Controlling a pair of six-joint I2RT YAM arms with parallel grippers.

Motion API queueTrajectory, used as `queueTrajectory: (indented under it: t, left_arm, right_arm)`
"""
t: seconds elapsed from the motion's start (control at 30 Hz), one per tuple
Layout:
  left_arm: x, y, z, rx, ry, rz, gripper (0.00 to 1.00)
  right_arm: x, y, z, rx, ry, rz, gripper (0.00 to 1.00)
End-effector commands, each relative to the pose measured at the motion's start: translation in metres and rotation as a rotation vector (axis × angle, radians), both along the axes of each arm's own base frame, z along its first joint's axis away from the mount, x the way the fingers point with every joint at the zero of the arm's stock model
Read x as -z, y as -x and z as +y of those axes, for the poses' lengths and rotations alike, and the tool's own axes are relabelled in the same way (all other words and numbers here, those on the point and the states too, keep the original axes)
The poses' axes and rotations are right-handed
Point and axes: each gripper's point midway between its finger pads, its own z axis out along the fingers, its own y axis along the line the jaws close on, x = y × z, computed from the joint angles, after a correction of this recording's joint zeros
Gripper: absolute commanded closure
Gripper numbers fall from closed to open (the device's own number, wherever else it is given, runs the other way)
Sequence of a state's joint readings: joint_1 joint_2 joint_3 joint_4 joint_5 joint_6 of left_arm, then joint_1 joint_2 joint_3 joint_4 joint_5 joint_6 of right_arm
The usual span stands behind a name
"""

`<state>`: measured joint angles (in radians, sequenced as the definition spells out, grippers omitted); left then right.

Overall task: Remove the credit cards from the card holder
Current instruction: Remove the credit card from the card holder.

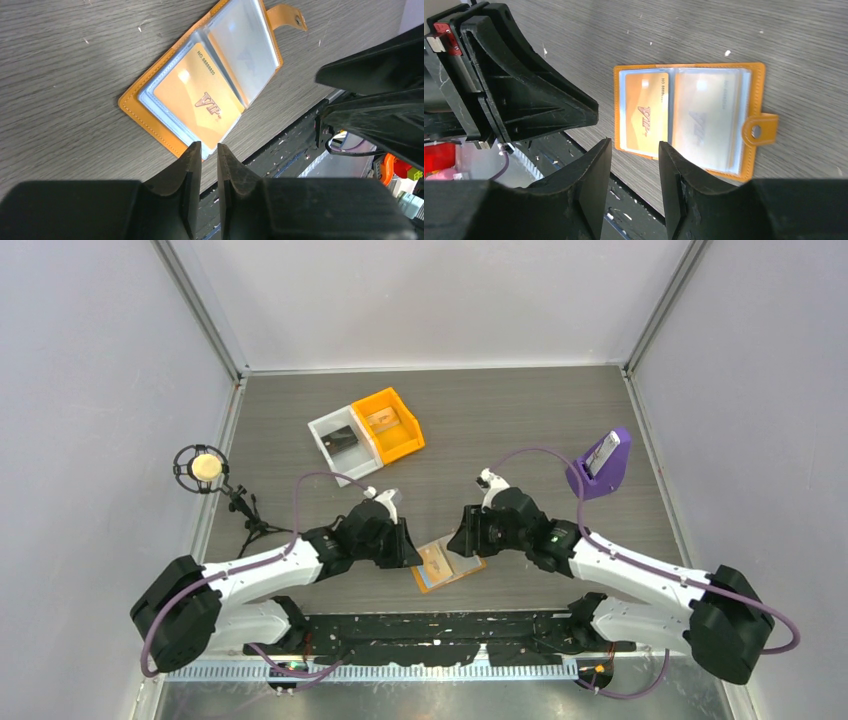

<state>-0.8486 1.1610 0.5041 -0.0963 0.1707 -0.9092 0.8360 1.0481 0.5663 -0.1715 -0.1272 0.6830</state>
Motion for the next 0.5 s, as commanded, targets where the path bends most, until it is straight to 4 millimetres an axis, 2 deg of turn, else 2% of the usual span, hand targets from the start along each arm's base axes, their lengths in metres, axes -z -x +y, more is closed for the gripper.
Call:
queueTrajectory:
  t: [0.0, 0.03, 0.07, 0.2, 0.33, 0.47]
  left_arm:
    - [-0.006, -0.009, -0.010, 0.009, 0.063, -0.054, 0.83]
    - [-0.004, -0.010, -0.010, 0.006, 0.061, -0.053, 0.84]
    - [0.000, -0.009, -0.009, 0.004, 0.055, -0.048, 0.87]
    - [0.015, -0.008, -0.008, 0.002, 0.045, -0.030, 0.93]
    - [0.026, -0.005, -0.010, 0.010, 0.053, -0.013, 0.95]
    - [0.030, -0.003, -0.013, 0.021, 0.064, 0.000, 0.96]
  right_arm:
    - [0.003, 0.002, 0.024, -0.080, -0.078, 0.020, 0.54]
    - [0.000, -0.002, 0.031, -0.085, -0.109, 0.010, 0.55]
    - [0.009, 0.000, 0.032, -0.093, -0.108, 0.041, 0.56]
    - [0.024, 0.000, 0.043, -0.115, -0.136, 0.079, 0.58]
    - [0.042, 0.001, 0.042, -0.112, -0.109, 0.114, 0.59]
    - [0.057, 0.001, 0.036, -0.096, -0.071, 0.125, 0.59]
